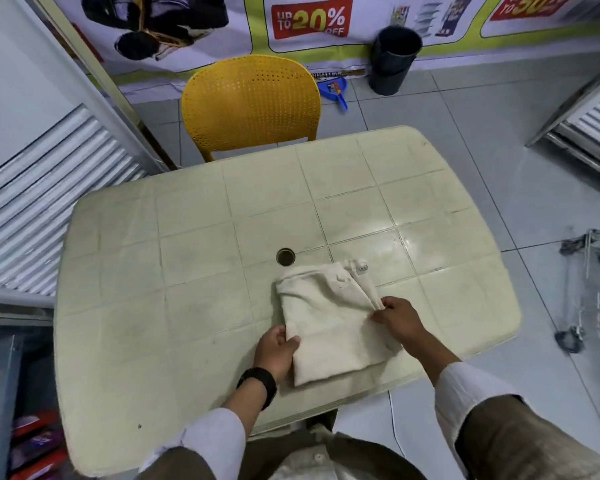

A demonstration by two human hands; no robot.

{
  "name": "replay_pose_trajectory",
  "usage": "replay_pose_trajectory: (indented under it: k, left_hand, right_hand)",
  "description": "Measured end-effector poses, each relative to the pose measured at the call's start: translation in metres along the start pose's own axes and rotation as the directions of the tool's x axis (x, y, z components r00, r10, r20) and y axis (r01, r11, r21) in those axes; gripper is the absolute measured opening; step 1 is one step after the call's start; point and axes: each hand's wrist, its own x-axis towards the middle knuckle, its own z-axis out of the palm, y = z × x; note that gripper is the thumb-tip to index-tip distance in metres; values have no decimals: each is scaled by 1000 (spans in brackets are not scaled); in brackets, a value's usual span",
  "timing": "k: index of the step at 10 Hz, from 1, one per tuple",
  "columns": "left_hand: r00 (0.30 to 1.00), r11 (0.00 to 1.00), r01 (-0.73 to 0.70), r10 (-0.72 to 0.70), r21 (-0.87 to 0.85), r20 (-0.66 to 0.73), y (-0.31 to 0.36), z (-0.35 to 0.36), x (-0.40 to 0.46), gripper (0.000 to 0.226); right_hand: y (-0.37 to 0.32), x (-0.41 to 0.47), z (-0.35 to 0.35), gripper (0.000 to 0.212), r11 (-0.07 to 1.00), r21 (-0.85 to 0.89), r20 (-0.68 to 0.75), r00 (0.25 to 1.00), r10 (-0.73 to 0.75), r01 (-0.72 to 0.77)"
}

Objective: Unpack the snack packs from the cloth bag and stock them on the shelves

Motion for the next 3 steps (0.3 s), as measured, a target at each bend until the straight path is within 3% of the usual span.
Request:
replay_pose_trajectory:
  k: [1, 2, 3]
  left_hand:
    - [996, 997, 71, -71, 13, 56, -28, 6, -14, 20]
    - [999, 976, 32, -41, 213, 36, -7, -14, -13, 62]
    - [996, 966, -19, 41, 256, -81, 50, -37, -19, 61]
  right_hand:
    - [20, -24, -2, 28, 991, -135, 79, 997, 11, -1]
    - [-3, -28, -1, 45, 950, -306, 52, 998, -42, 56]
    - [-56, -32, -9, 56, 955, -253, 3, 987, -158, 154]
